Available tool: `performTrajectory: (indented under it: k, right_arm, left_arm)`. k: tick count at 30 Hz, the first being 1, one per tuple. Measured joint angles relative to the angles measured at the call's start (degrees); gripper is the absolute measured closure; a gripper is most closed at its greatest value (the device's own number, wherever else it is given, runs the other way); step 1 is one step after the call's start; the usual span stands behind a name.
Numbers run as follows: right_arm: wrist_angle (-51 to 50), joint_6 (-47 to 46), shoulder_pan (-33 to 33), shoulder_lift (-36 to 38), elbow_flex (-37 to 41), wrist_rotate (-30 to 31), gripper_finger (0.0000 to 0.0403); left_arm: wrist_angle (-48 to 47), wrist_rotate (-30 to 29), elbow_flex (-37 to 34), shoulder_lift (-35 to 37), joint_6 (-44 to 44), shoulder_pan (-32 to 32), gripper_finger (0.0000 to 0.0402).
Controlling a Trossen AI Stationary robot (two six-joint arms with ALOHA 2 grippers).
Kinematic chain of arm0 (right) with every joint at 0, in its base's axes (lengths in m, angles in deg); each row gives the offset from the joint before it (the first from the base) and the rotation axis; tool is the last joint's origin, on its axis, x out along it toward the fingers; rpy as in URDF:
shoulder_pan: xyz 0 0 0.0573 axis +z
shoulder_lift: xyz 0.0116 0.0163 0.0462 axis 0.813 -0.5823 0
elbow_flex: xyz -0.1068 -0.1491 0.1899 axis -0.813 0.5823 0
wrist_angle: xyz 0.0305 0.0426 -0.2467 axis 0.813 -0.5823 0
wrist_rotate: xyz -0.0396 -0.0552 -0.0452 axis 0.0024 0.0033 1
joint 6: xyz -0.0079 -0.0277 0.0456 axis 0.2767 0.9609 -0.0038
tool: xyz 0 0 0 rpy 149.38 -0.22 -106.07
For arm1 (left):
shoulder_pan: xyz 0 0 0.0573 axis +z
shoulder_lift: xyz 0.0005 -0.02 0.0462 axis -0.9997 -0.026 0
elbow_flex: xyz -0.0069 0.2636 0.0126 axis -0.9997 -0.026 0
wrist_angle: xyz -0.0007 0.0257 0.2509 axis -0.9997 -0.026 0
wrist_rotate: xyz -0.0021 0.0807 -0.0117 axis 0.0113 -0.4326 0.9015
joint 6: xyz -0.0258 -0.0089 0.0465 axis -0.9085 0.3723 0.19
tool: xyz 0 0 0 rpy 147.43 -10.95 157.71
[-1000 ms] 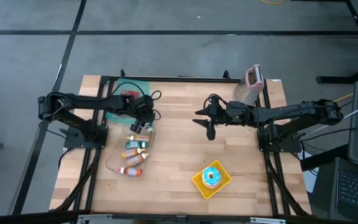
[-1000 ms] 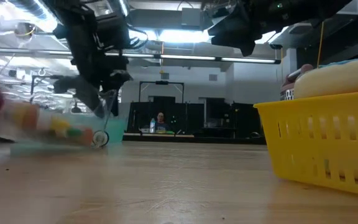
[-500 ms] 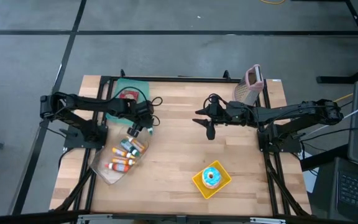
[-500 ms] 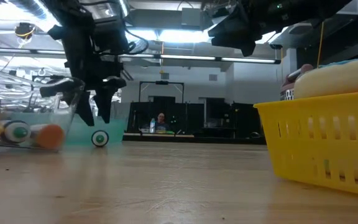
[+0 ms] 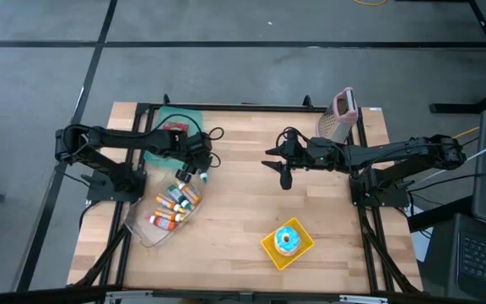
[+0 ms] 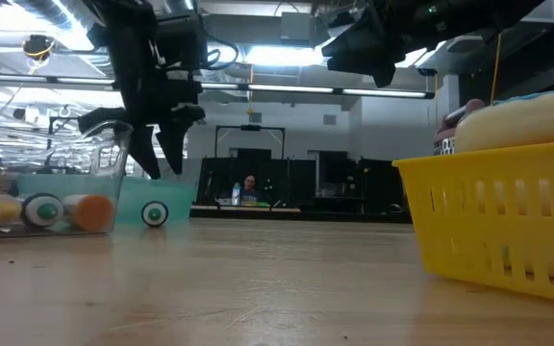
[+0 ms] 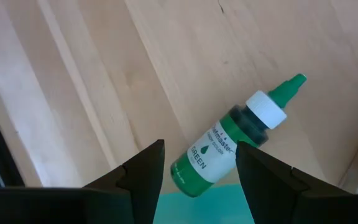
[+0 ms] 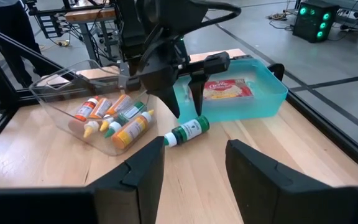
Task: Pick & Place Food Item
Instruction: Put the green food coloring bottle into the transparent bin
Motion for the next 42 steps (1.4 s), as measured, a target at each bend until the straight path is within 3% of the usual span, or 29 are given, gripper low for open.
performTrajectory:
  k: [10,14,22,27,32,36,42]
  right_arm:
    - [0.3,0.0,0.0,0.0,0.0,0.0,0.0234]
    - [0.6,0.0,0.0,0.0,0.0,0.0,0.0234]
    - [2.3,1.3,0.0,0.0,0.0,0.1,0.0234]
    - [0.5,0.9,-0.1,0.0,0.0,4.5,0.0234]
    - [-2.6,1.5,-1.5,0.0,0.0,6.1,0.0234]
    - [-3.4,0.7,-2.9,0.0,0.0,4.0,0.0234]
    - [-4.0,0.5,-3.2,0.0,0.0,-1.2,0.0234]
  left_arm:
    - [1.5,-1.0,4.5,-0.5,-1.5,-1.1,0.0208]
    - [9.0,-1.2,6.0,-1.5,-17.2,0.9,0.0208]
    - [7.6,-11.2,7.1,-3.0,-47.1,-0.2,0.0208]
    - [7.1,-17.5,7.1,-3.5,-60.3,-3.0,0.0208]
    - [4.1,-17.5,7.1,-3.9,-76.0,-3.7,0.0210]
    - [-0.9,-17.2,7.1,-5.2,-88.8,-4.7,0.0225]
    - [-2.2,-15.3,8.2,-8.8,-98.6,-8.7,0.0246]
